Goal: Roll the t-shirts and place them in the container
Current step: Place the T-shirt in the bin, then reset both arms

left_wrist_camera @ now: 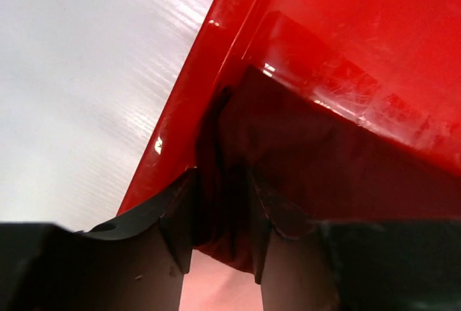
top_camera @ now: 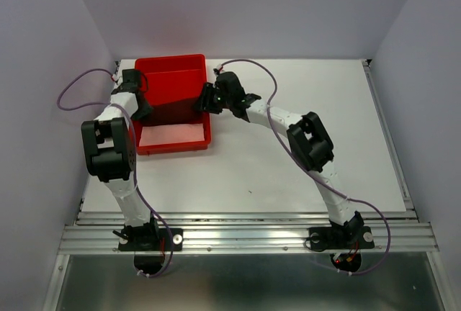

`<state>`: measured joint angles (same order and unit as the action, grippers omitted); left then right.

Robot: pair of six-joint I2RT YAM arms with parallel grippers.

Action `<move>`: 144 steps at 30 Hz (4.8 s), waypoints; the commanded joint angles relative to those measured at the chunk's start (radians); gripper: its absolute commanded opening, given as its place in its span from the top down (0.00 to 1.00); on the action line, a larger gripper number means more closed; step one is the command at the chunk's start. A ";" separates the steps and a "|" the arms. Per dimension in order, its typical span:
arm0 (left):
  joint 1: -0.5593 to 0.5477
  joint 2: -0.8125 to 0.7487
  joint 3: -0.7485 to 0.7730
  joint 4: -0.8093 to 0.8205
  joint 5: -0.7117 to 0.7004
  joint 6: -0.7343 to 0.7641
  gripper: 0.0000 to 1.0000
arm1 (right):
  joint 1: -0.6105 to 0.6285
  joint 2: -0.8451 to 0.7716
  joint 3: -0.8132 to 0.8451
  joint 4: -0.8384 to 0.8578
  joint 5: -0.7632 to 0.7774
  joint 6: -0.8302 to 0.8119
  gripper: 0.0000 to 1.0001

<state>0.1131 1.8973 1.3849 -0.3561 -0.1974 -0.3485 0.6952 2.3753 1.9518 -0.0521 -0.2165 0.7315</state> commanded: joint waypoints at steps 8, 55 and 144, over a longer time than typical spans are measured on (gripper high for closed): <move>0.013 -0.090 0.055 -0.018 -0.048 0.022 0.43 | -0.010 -0.105 -0.073 -0.054 0.092 -0.058 0.45; -0.089 -0.093 0.011 -0.093 -0.125 -0.084 1.00 | 0.124 0.046 0.188 -0.278 0.339 -0.302 0.98; -0.472 -0.880 -0.267 0.075 0.242 -0.129 0.27 | 0.020 -1.398 -1.094 -0.661 0.971 0.109 0.00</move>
<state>-0.3180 1.1011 1.1538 -0.3565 -0.0280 -0.4755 0.7143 1.0657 0.8925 -0.5644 0.6479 0.7059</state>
